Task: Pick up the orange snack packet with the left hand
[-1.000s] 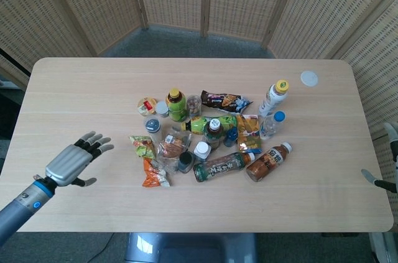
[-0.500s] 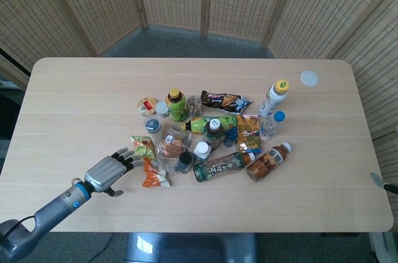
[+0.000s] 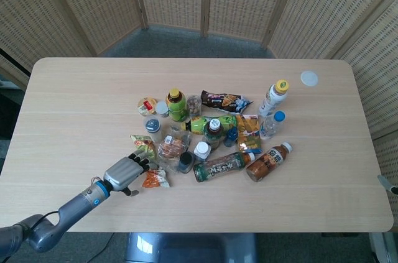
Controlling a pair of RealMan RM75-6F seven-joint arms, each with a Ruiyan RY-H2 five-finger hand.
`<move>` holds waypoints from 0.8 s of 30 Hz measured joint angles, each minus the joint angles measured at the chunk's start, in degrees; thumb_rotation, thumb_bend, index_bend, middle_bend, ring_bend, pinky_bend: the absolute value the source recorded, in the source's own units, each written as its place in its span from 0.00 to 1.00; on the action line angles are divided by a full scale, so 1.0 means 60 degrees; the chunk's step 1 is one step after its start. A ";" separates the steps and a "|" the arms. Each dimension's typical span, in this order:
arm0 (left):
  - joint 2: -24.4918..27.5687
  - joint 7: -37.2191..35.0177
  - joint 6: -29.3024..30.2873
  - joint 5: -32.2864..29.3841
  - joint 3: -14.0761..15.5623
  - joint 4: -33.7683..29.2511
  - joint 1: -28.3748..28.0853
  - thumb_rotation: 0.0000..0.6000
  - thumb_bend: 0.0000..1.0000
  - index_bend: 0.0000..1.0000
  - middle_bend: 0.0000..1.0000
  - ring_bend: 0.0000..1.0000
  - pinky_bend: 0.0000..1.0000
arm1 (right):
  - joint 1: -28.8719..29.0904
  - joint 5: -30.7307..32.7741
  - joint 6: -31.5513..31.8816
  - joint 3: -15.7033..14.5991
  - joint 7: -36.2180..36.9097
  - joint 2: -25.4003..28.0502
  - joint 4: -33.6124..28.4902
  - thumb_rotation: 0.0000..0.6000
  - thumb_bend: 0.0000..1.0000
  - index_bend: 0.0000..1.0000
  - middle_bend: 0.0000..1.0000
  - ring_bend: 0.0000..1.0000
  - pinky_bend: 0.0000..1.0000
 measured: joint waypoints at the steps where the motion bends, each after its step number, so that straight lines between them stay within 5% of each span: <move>1: -0.0088 0.0136 0.0042 -0.0013 0.0017 0.0059 -0.0005 1.00 0.26 0.26 0.21 0.13 0.00 | -0.0011 0.0002 0.0008 0.0002 0.0026 0.0002 0.0007 0.86 0.02 0.00 0.00 0.00 0.00; 10: -0.0904 0.0814 0.0483 -0.0110 0.0230 0.0601 0.0072 1.00 0.29 0.38 0.30 0.22 0.00 | -0.0107 -0.0018 0.0073 0.0006 0.0222 -0.0006 0.0123 0.86 0.03 0.00 0.00 0.00 0.00; 17: -0.1234 0.0572 0.1215 0.0056 0.0254 0.0905 0.0273 1.00 0.36 0.60 0.52 0.48 0.19 | -0.0149 -0.0055 0.0138 0.0033 0.0297 -0.0012 0.0165 0.86 0.02 0.00 0.00 0.00 0.00; 24: -0.1091 0.0069 0.1645 0.0265 0.0280 0.0943 0.0383 1.00 0.36 0.66 0.58 0.54 0.25 | -0.0134 -0.0052 0.0118 0.0066 0.0276 -0.0054 0.0154 0.86 0.02 0.00 0.00 0.00 0.00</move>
